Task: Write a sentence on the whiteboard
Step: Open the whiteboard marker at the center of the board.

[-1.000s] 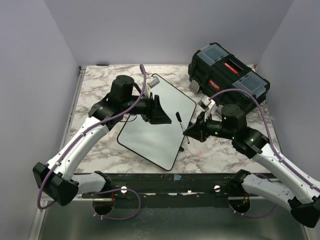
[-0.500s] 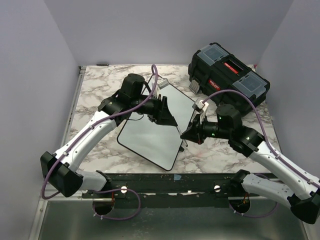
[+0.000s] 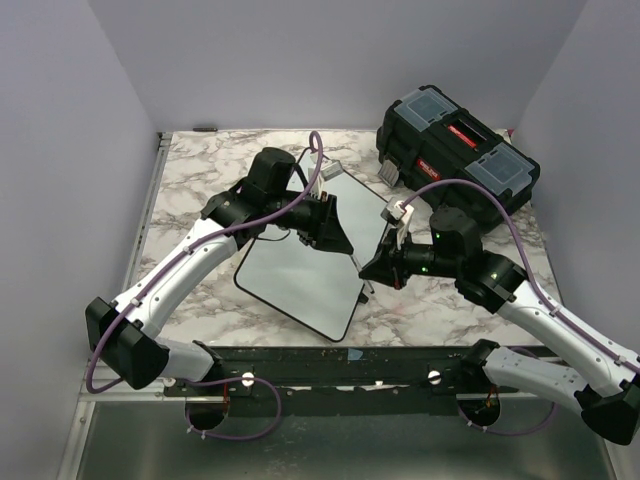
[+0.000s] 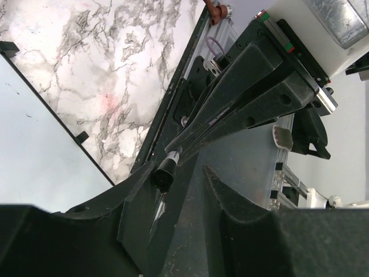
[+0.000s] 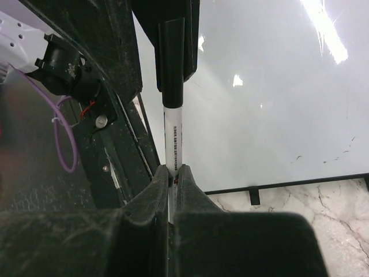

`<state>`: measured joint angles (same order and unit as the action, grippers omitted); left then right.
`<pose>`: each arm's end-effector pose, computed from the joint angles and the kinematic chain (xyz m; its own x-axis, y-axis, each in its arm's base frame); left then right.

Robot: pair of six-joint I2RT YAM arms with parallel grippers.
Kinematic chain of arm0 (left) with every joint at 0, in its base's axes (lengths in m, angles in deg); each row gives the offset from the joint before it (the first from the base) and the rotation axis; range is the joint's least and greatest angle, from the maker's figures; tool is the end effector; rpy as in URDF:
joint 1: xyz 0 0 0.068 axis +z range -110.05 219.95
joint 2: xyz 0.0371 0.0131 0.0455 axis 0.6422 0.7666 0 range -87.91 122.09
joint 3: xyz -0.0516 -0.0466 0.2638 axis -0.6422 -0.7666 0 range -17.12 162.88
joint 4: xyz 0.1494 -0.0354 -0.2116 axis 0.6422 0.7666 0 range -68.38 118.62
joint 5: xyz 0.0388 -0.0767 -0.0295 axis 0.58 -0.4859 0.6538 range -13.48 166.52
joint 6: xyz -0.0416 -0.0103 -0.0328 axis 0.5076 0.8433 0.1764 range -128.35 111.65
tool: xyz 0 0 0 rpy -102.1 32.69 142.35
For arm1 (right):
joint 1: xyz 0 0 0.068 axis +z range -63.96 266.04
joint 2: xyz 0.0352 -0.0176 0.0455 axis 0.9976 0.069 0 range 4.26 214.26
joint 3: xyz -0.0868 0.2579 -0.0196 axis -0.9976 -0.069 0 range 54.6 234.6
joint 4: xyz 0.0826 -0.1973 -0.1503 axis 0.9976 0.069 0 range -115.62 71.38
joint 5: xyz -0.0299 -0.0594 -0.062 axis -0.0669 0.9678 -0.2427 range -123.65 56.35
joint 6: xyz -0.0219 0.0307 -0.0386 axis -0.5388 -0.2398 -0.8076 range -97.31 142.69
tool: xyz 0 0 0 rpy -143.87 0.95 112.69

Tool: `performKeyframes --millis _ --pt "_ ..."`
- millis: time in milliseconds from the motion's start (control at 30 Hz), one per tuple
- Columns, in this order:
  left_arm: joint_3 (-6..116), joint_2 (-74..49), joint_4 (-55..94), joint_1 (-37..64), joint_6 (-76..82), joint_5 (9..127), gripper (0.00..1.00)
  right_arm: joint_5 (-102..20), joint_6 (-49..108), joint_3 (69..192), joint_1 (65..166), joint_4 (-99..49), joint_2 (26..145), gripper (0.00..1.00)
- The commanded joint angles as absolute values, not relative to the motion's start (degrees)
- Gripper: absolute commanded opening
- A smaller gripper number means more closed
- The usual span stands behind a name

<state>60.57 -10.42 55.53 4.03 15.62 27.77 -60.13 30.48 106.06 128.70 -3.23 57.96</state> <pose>0.2180 -0.1911 0.3779 -0.7735 0.2297 -0.5907 0.6337 0.2849 -0.7192 0.1415 0.1520 0.3324 -0.4262 -0.2277 -0.8755 -0.8547 0.4183 0.3073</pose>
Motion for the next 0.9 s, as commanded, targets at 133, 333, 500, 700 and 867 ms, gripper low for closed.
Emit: performKeyframes --millis 133,333,500,700,867 --pt "61.60 -10.13 56.51 3.57 14.24 26.83 0.29 -61.24 29.54 107.91 129.27 -3.36 57.88 0.01" --pt "60.89 -9.69 55.96 3.52 14.40 26.31 0.14 -61.72 29.77 107.30 129.36 -4.00 57.88 0.01" --pt "59.91 -9.17 55.26 3.39 14.52 25.46 0.06 -61.18 29.46 106.87 129.60 -4.35 57.12 0.01" --pt "60.31 -8.40 56.07 3.40 13.97 24.71 0.27 -60.97 28.07 107.39 129.81 -3.27 56.27 0.01" --pt "61.55 -7.70 56.47 3.45 14.42 24.11 0.29 -60.78 27.67 107.93 129.81 -2.68 56.47 0.01"
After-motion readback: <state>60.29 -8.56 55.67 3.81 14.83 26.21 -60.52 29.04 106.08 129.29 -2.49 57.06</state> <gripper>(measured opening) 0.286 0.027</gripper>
